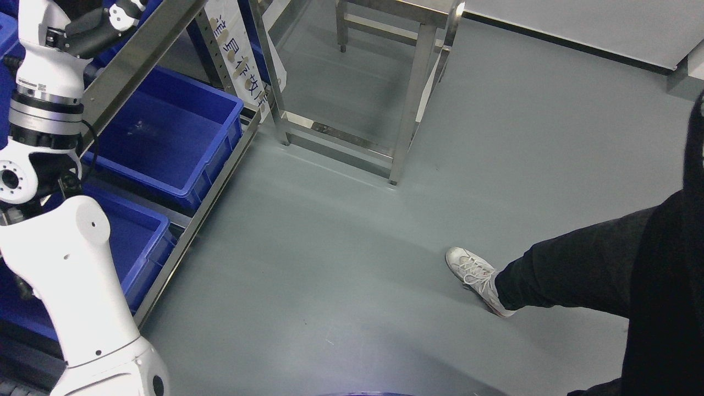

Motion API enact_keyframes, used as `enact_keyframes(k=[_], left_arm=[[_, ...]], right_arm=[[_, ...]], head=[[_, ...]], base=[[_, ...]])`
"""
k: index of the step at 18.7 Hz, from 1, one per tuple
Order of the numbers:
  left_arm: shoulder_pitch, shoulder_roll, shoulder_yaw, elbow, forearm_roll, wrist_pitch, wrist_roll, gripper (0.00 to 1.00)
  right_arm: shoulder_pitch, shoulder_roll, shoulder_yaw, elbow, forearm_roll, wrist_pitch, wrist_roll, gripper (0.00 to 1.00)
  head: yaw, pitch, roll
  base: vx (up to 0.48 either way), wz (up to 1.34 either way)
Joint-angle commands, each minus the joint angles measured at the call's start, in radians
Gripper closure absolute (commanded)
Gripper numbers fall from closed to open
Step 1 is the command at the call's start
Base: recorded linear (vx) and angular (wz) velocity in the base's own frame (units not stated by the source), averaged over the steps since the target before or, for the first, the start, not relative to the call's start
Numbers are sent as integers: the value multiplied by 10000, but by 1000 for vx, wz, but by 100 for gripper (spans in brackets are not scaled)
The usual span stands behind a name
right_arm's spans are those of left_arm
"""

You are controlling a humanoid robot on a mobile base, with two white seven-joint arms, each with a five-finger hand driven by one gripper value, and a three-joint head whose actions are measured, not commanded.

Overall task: Grab orange capacitor from left shelf to right desk
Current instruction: 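Hold the capacitor in the left hand while turning toward the steel table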

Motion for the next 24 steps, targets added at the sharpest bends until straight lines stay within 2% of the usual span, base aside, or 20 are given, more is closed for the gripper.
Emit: enact_keyframes(k=[1,24], left_arm=[[13,-114,-300,-28,15,-18,2,82],[28,-282,-729,-43,15,-18,-150,82]], right_arm=[[198,-175,-123,-175,46,-8,-2,0],[198,-175,-123,-175,46,-8,-2,0]], head=[[0,0,0],[0,0,0]], base=[[48,-141],[136,-104]])
